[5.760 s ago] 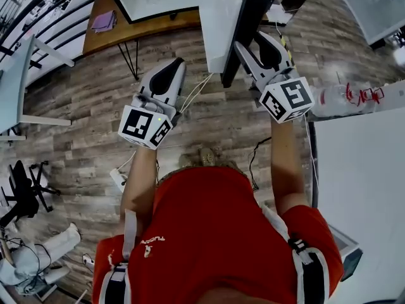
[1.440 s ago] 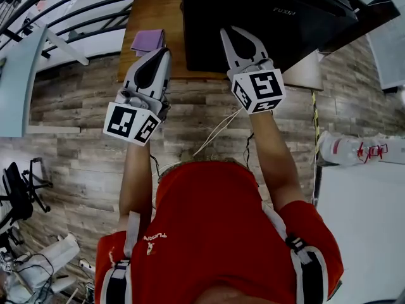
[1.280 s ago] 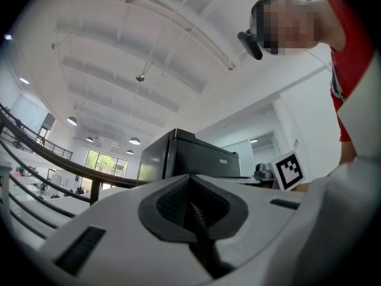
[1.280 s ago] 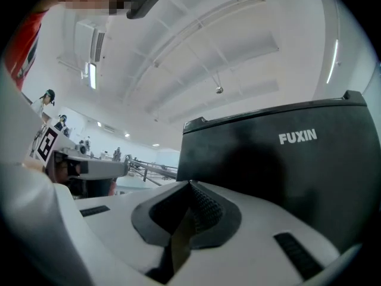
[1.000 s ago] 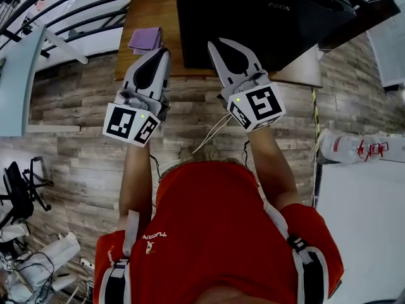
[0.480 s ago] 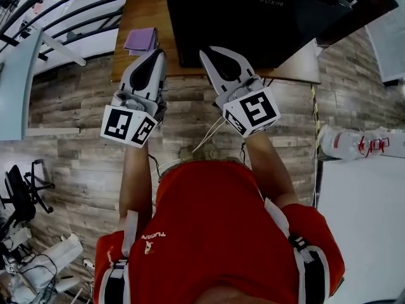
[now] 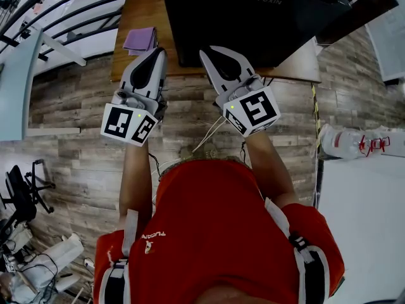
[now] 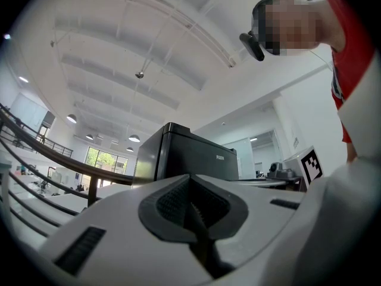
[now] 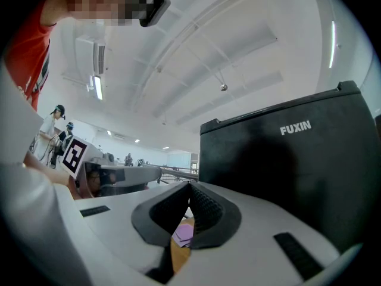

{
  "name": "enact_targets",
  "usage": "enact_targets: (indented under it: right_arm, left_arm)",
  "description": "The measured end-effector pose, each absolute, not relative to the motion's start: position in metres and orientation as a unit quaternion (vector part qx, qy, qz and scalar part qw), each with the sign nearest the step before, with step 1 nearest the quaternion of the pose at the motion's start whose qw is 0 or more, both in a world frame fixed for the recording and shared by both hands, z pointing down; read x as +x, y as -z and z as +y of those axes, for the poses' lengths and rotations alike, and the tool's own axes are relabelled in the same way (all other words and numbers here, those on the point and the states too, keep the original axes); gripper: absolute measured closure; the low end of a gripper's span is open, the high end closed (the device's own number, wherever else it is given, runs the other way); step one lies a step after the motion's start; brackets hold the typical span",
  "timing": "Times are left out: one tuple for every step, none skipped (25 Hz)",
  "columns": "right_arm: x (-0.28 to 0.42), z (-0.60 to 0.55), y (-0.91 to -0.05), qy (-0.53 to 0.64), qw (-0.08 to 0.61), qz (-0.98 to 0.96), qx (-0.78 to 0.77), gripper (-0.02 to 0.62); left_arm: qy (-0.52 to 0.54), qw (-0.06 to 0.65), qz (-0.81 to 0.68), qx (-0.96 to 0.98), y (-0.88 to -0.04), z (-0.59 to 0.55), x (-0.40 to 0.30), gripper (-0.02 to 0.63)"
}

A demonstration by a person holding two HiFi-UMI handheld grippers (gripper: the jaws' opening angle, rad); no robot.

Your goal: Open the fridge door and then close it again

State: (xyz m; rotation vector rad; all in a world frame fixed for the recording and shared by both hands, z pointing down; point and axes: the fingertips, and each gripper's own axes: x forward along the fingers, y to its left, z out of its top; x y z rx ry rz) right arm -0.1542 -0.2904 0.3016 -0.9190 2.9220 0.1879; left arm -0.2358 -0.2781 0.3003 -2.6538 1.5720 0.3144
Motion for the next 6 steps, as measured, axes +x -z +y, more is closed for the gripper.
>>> enact_targets:
  right_arm:
    - [-0.154, -0.2903, -0.3013, -0.061, 0.037, 0.951, -0.3, 0.569]
    - [-0.1537, -0.2902, -0.3014, -0.061, 0.036, 0.951, -0.3, 0.569]
    - [-0.1533, -0.2899, -0.3018, -0.061, 0.036, 0.952, -0.299, 0.569]
    - [-0.1528, -0.2895, -0.3022, -0.059, 0.036, 0.952, -0.299, 0.569]
    - [-0.1524, -0.289, -0.3025, -0.058, 0.036, 0.952, -0.299, 0.569]
    - [-0.1519, -0.2885, -0.3028, -0.057, 0.037, 0.952, -0.298, 0.569]
  left_arm:
    - [-0.102, 0.021, 0.507, -0.856, -0.2998, -0.2781, -0.2359, 0.597]
    - [-0.103, 0.021, 0.507, -0.855, -0.2992, -0.2779, -0.2358, 0.597]
    - [-0.104, 0.021, 0.507, -0.855, -0.2987, -0.2776, -0.2354, 0.597]
    - [-0.104, 0.021, 0.507, -0.855, -0.2983, -0.2772, -0.235, 0.597]
    - [-0.105, 0.021, 0.507, -0.855, -0.2979, -0.2768, -0.2346, 0.597]
    - [-0.105, 0.021, 0.507, -0.855, -0.2976, -0.2764, -0.2341, 0.597]
